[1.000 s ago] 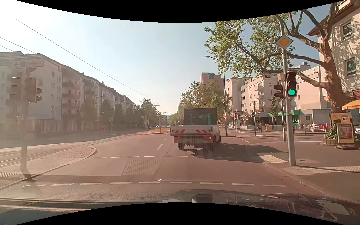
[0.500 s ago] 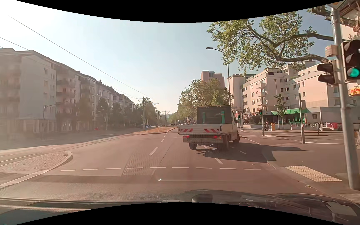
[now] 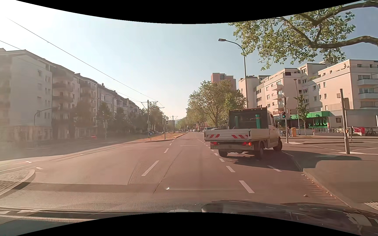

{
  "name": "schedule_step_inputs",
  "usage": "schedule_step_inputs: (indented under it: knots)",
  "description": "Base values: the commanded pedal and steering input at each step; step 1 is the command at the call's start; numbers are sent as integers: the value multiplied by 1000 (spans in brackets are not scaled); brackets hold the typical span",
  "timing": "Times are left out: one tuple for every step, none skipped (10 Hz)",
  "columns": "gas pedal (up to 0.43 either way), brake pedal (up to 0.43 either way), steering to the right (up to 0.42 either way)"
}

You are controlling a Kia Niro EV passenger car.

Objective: Follow the waypoints while adhering to traffic rules and regulations

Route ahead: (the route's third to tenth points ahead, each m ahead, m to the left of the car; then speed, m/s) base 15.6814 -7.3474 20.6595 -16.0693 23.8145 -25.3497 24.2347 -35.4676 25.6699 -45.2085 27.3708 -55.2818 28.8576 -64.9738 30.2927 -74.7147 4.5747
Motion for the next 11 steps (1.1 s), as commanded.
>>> schedule_step_inputs:
  knots:
    - [0, 0, 15]
    - [0, 0, 25]
    - [0, 0, 33]
    - [0, 0, 49]
    - [0, 0, 61]
    - [0, 0, 80]
    - [0, 0, 101]
    - [0, 0, 126]
    - [8, 0, 145]
    - [20, 0, 174]
    - [28, 0, 205]
